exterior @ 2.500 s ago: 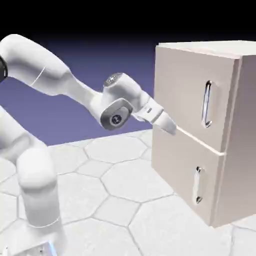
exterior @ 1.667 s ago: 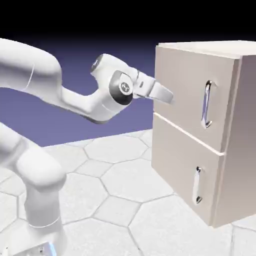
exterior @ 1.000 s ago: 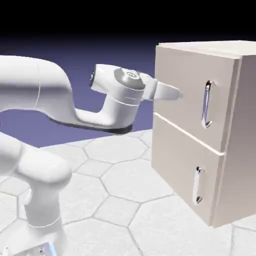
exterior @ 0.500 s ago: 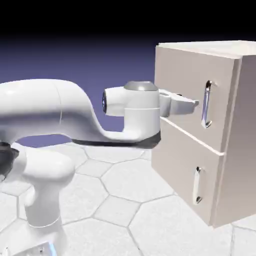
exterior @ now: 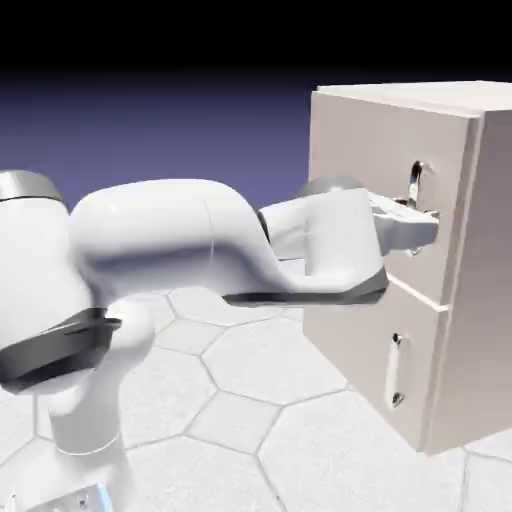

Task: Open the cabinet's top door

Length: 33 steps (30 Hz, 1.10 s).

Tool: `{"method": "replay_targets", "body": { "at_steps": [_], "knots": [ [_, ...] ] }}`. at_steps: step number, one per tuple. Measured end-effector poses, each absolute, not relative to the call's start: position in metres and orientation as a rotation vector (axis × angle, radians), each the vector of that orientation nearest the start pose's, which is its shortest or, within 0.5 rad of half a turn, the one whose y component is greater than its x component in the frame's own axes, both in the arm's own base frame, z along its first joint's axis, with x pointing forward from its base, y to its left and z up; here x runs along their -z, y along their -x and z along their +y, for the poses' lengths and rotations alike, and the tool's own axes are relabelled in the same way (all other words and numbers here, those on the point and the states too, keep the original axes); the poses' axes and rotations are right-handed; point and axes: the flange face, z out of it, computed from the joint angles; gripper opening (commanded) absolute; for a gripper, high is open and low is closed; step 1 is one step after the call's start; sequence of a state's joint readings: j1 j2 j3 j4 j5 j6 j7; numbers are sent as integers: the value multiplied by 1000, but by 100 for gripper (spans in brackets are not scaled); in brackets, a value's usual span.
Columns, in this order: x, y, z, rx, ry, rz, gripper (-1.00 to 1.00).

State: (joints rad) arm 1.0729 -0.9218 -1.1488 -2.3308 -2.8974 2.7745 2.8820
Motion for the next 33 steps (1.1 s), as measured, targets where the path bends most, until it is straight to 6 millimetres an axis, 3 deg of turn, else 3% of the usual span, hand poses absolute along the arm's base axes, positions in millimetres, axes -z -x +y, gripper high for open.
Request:
{"method": "replay_targets", "body": {
  "at_steps": [13,21,33],
  "knots": [
    [-492,-360,-52,1890,1738,929,-100],
    [-492,-304,-13,1983,1710,1089,-100],
    [-492,-246,45,2089,1662,1287,-100]
  ]
}}
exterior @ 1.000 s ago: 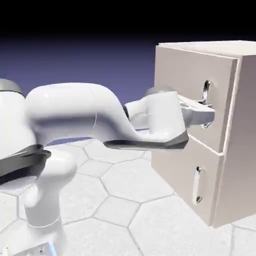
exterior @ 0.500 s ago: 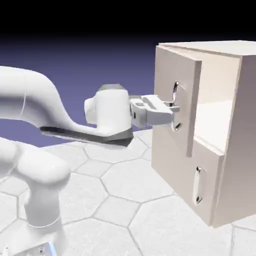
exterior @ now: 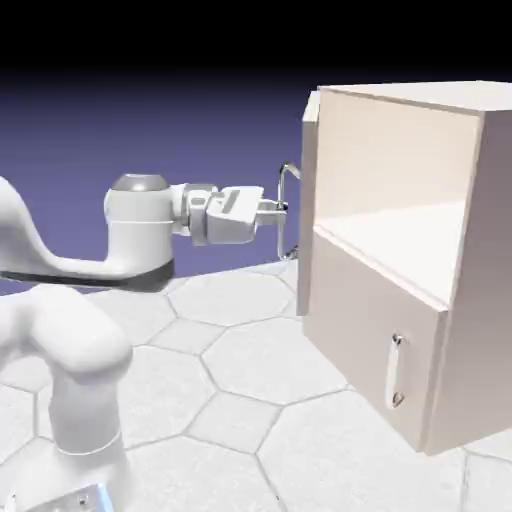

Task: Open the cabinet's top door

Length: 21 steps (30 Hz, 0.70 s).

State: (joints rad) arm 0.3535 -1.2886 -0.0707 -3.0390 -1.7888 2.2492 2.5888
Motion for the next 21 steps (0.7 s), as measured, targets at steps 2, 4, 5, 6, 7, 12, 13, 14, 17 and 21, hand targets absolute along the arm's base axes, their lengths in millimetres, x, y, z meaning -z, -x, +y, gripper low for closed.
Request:
{"method": "replay_targets", "body": {
  "at_steps": [2,4,5,6,7,12,13,14,17,21],
  "knots": [
    [-492,-238,54,2104,1654,1318,-100],
    [-492,-230,64,2120,1644,1349,-100],
    [-492,-226,70,2127,1640,1365,-100],
    [-492,-222,75,2135,1635,1381,-100],
    [-492,-218,80,2143,1630,1398,-100],
    [-492,-200,109,2183,1601,1483,-100],
    [-492,-196,116,2192,1595,1502,-100],
    [-492,-193,122,2200,1588,1521,-100],
    [-492,-182,144,2227,1565,1582,-100],
    [-492,-167,177,2266,1528,1675,-100]
  ]
}}
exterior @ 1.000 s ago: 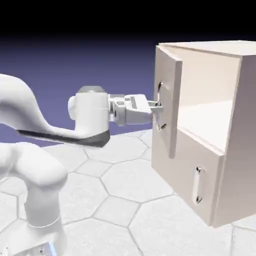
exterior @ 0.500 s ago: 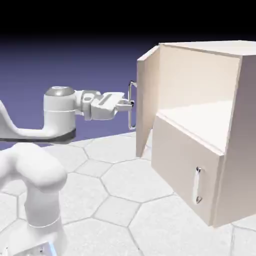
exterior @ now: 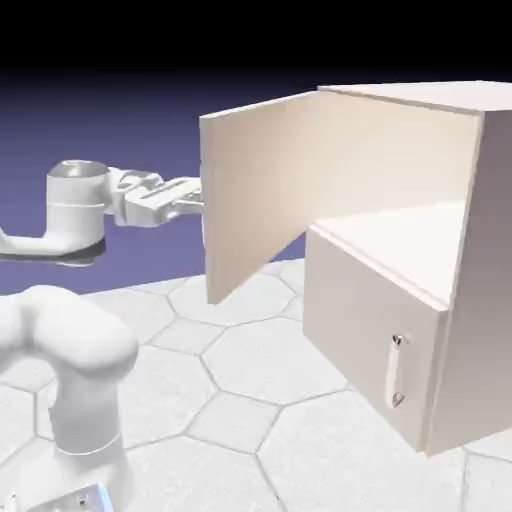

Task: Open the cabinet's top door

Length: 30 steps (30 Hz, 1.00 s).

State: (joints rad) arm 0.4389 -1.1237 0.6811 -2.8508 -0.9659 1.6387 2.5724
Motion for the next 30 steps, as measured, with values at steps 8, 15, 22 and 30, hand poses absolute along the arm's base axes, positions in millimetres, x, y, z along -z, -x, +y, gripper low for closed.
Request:
{"method": "replay_targets", "body": {
  "at_steps": [8,15,22,30],
  "knots": [
    [-492,-146,256,2346,1431,1887,-100],
    [-492,-139,319,2401,1340,2057,-100],
    [-492,-140,372,2440,1254,2199,-100],
    [-492,-149,430,2476,1147,2357,-100]
  ]
}}
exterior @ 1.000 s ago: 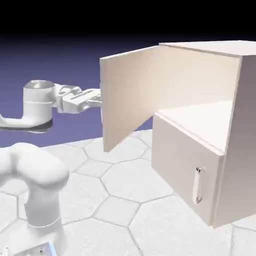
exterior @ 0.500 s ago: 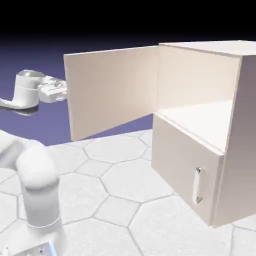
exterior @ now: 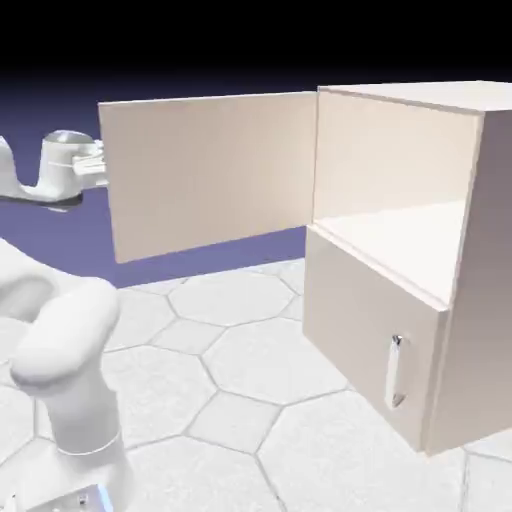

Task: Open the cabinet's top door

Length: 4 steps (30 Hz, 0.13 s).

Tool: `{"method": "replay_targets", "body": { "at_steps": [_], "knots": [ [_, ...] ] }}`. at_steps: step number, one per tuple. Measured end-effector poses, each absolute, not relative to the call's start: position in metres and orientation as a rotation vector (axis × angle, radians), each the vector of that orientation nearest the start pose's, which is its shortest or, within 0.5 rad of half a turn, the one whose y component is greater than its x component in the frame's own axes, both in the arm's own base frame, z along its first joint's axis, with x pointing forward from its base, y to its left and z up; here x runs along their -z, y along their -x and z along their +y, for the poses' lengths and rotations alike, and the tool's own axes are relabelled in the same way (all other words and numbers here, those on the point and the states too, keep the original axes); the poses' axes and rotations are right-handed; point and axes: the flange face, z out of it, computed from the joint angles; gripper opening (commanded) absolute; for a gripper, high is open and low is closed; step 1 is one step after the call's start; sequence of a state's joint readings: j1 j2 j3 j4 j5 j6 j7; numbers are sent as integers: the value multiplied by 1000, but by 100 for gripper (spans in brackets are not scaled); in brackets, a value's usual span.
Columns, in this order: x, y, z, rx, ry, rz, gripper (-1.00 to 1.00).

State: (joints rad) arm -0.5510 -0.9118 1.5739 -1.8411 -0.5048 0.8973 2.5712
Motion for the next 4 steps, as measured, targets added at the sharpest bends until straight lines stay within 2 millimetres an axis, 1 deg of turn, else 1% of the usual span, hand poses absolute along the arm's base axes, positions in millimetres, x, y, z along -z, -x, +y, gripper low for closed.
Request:
{"method": "replay_targets", "body": {
  "at_steps": [4],
  "knots": [
    [-492,-155,457,2491,1092,2433,-100]
  ]
}}
